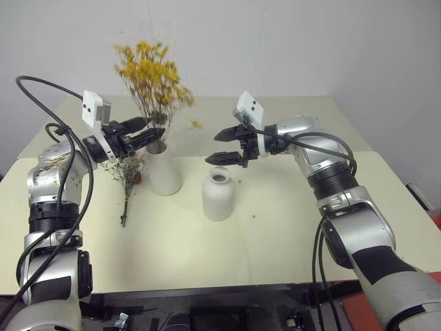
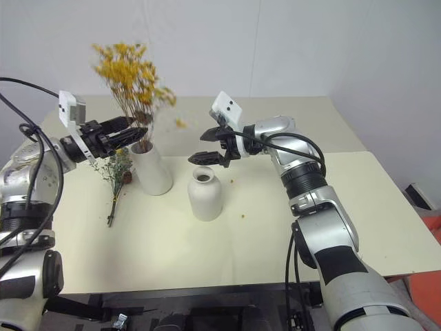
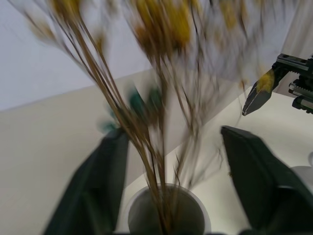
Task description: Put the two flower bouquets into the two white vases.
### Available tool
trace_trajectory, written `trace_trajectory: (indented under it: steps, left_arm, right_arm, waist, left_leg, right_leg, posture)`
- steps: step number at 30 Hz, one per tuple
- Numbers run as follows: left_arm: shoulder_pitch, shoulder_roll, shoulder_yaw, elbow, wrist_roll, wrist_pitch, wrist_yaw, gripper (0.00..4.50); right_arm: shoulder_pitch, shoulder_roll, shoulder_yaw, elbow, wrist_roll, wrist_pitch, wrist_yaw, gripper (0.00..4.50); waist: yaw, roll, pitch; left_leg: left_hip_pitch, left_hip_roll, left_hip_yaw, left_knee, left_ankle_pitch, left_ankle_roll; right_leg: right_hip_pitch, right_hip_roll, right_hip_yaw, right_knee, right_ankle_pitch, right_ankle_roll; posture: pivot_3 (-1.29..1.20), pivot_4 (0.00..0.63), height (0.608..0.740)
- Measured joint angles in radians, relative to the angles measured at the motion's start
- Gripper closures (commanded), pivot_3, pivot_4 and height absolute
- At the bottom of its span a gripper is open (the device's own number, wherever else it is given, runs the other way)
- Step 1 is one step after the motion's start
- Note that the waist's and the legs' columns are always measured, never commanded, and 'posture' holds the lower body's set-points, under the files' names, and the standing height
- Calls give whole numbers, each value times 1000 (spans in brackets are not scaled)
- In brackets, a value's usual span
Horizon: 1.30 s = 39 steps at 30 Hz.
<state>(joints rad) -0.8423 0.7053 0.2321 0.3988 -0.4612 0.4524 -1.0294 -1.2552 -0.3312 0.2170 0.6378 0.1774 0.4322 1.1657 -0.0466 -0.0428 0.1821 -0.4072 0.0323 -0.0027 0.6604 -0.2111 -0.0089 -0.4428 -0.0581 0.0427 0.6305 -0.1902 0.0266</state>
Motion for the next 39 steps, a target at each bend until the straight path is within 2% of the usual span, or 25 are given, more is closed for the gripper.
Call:
trace_trajectory:
  steps: [1, 2, 9, 16, 21, 25, 28, 32, 39]
  left_arm:
    - [17, 6, 7, -24, -10, 11, 3, 113]
    - [33, 12, 12, -46, -15, 18, 6, 32]
    - [199, 85, 83, -288, -74, 100, 46, 32]
    - [425, 147, 293, -538, -137, 218, 172, 32]
    - [467, 203, 421, -649, -172, 464, 380, 32]
    - [464, 225, 440, -690, -190, 683, 514, 32]
    - [398, 231, 411, -693, -207, 893, 596, 32]
    - [255, 242, 292, -605, -172, 1094, 683, 32]
    - [-46, 241, -43, -180, -166, 1157, 779, 32]
  right_arm:
    - [0, 1, 0, 0, 0, 0, 3, 0]
    - [0, 0, 0, 0, 0, 0, 5, 0]
    - [0, 5, 0, -1, 0, 0, 11, 0]
    - [3, -16, -1, -39, 2, 0, 33, 0]
    - [19, -49, -2, -84, 4, 0, 63, 0]
    - [48, -96, -18, -142, 15, 0, 95, 0]
    - [75, -125, -37, -175, 30, 0, 101, 0]
    - [90, -139, -50, -226, 44, 7, 98, 0]
    - [117, -167, -67, -287, 64, 37, 90, 0]
  waist:
    - [0, 0, 0]
    - [0, 0, 0]
    - [-3, 0, 0]
    - [-2, 1, 0]
    - [5, 1, 0]
    - [5, 1, 0]
    - [5, 1, 0]
    - [0, 0, 0]
    - [-1, 0, 0]
  left_leg:
    - [0, 0, 0, 0, 0, 0]
    - [0, 0, 0, 0, 0, 0]
    - [0, 0, 0, 0, 0, 0]
    - [1, 1, 0, -1, 0, 0]
    - [1, 1, 0, -1, 0, 0]
    - [1, 0, 0, -1, 0, 0]
    - [2, 0, -1, -1, 0, 0]
    - [3, 1, 0, -1, 0, 0]
    - [2, 0, 0, -1, 0, 0]
  right_leg:
    - [0, 0, 0, 0, 0, 0]
    - [0, 0, 0, 0, 0, 0]
    - [0, 0, 0, 0, 0, 0]
    - [0, 0, 0, 0, 0, 0]
    - [0, 0, 0, -1, 0, 0]
    - [1, 0, -1, -1, 0, 0]
    - [1, 0, -1, -1, 0, 0]
    - [2, 1, 0, -1, -1, 0]
    - [1, 1, 0, -1, 0, 0]
  posture:
    - [0, 150, 740]
    - [0, 150, 740]
    - [0, 150, 740]
    - [0, 150, 740]
    - [0, 150, 740]
    - [0, 150, 740]
    - [0, 150, 740]
    - [0, 150, 740]
    - [0, 150, 740]
